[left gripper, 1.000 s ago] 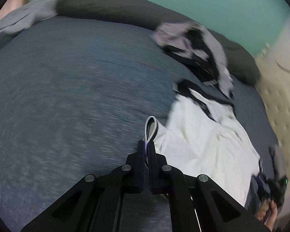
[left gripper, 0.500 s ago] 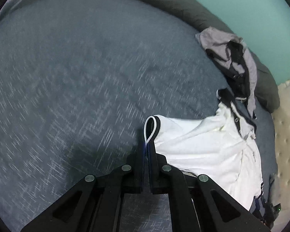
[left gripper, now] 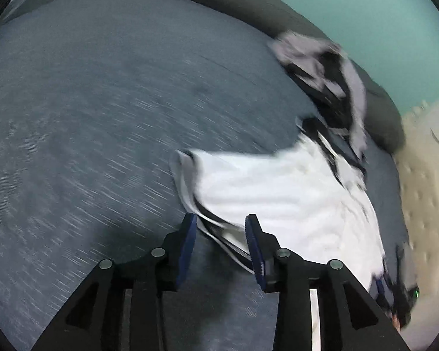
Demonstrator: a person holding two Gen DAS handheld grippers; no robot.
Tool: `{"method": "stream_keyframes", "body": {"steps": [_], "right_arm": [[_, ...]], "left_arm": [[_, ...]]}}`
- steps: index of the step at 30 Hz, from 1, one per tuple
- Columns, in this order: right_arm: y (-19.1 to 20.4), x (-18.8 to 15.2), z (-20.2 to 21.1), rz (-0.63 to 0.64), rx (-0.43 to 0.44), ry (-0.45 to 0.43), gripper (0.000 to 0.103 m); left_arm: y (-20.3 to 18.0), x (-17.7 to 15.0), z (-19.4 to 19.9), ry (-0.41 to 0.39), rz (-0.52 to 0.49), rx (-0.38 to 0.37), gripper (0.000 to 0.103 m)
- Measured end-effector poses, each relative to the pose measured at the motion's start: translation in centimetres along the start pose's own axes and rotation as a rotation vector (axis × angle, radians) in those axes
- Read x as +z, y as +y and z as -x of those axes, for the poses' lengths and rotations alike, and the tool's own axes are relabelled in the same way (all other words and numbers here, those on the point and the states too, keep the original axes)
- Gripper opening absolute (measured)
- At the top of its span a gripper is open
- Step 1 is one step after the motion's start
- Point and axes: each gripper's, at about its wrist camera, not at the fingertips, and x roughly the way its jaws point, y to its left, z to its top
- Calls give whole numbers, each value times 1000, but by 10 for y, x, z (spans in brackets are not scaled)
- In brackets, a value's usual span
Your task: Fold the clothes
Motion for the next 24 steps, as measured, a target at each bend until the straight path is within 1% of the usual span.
{"method": "stream_keyframes", "body": {"steps": [2,4,9,10,12,14,18,21,24], "right_arm": [[0,-1,0,0,-1,2,27],[0,0,0,0,0,1,27],[-1,1,0,-3,2,2,27],[-1,1,0,-5,2,1,27],[-2,2,1,-8,2,0,27],[-2,2,1,-9,3,-2,27],[-2,1,1,-10,3,-1,27],[-1,0,1,-8,3,3,27],[-1,0,1,-6,4,4,27]], "left_arm": [[-15,-7,-7,29,-27,-25,41],[-24,-9,-16,47,-31,-31,41],[-27,-11,-29,62,-6,-31,40],[-27,-9,-34,65,-6,-31,38],[-28,-8,-38,72,-14,-22,2],[-26,-9,-36,69,-21,-9,2],[-21,-11,-19,47,-37,-4,1],[-13,-11,-6,29,-24,-1,1],[-5,-12,-6,39,-13,10,1]]}}
